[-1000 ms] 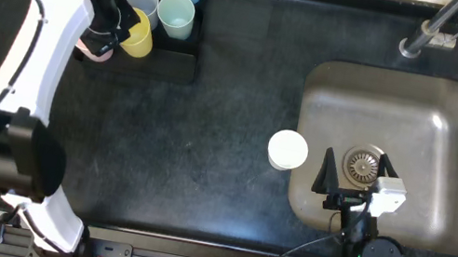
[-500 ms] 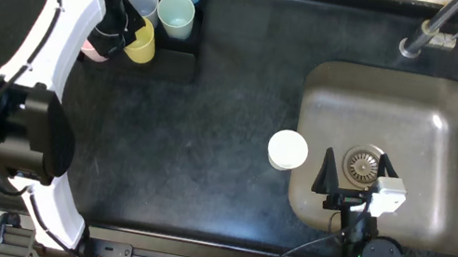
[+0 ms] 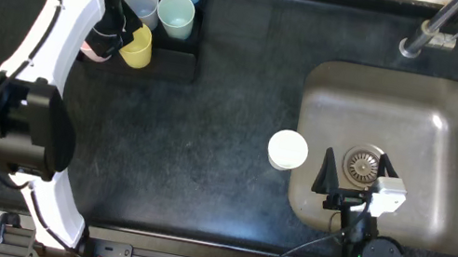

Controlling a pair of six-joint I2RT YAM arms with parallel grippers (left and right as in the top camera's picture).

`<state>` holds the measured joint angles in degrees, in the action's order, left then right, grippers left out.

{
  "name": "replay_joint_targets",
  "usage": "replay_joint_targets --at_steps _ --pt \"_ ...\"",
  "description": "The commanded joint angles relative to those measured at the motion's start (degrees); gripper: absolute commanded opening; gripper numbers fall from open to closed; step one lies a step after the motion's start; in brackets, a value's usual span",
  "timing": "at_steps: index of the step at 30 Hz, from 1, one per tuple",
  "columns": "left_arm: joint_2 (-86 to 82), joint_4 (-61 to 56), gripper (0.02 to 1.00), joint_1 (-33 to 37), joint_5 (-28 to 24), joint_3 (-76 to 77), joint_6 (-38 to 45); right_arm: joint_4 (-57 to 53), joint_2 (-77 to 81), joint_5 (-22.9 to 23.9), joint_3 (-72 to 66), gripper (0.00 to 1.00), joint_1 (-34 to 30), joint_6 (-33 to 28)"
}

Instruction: Store Cups

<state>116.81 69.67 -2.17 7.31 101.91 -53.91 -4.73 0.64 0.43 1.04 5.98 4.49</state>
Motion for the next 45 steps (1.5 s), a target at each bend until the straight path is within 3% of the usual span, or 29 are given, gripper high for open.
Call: replay_joint_targets --at_steps 1,5,9,10,11,21,28,33,36,38,42,45 --pt "1.62 -0.59 0.119 0.31 -0.61 0.48 -0.83 0.31 -0.44 0.07 -0.79 0.998 -0.44 0.24" --pt "1.49 -0.57 0.237 0.31 -1.05 0.48 -0.81 0.28 -0.44 0.04 -0.76 0.996 -0.44 0.24" --pt "0.85 -0.46 0.586 0.28 -1.55 0.48 -0.76 0.28 -0.44 0.04 -0.76 0.998 -0.44 0.24" --pt "0.44 -0.31 0.741 0.28 -1.64 0.48 -0.66 0.28 -0.44 0.04 -0.76 0.998 -0.44 0.24" --pt "0.02 -0.22 0.998 0.31 -1.68 0.48 -0.44 0.28 -0.44 0.04 -0.76 0.998 -0.44 0.24" --pt "-10.62 1.86 0.998 0.28 -1.14 0.48 0.11 0.28 -0.44 0.04 -0.76 0.998 -0.44 0.24" --pt "-25.07 12.79 0.998 0.26 0.9 0.39 0.13 0.28 -0.44 0.04 -0.76 0.998 -0.44 0.24" --pt "-40.52 16.22 0.998 -2.27 5.97 -13.27 10.36 0.31 -0.44 0.04 -0.76 0.996 -0.44 0.24" --pt "-51.56 5.92 0.998 -3.74 6.27 -32.24 19.65 0.28 -0.44 0.04 -0.76 0.996 -0.44 0.24" --pt "-60.02 -8.0 0.998 -3.8 6.01 -47.21 24.83 0.28 -0.44 0.04 -0.76 0.998 -0.44 0.24" --pt "-77.15 -44.68 0.998 -3.8 -4.57 -72.72 43.28 0.28 -0.44 0.04 -0.79 0.996 -0.44 0.24" --pt "-88.21 -64.57 0.998 -3.8 -6.21 -85.07 49.03 0.28 -0.44 0.04 -0.76 0.998 -0.44 0.24"
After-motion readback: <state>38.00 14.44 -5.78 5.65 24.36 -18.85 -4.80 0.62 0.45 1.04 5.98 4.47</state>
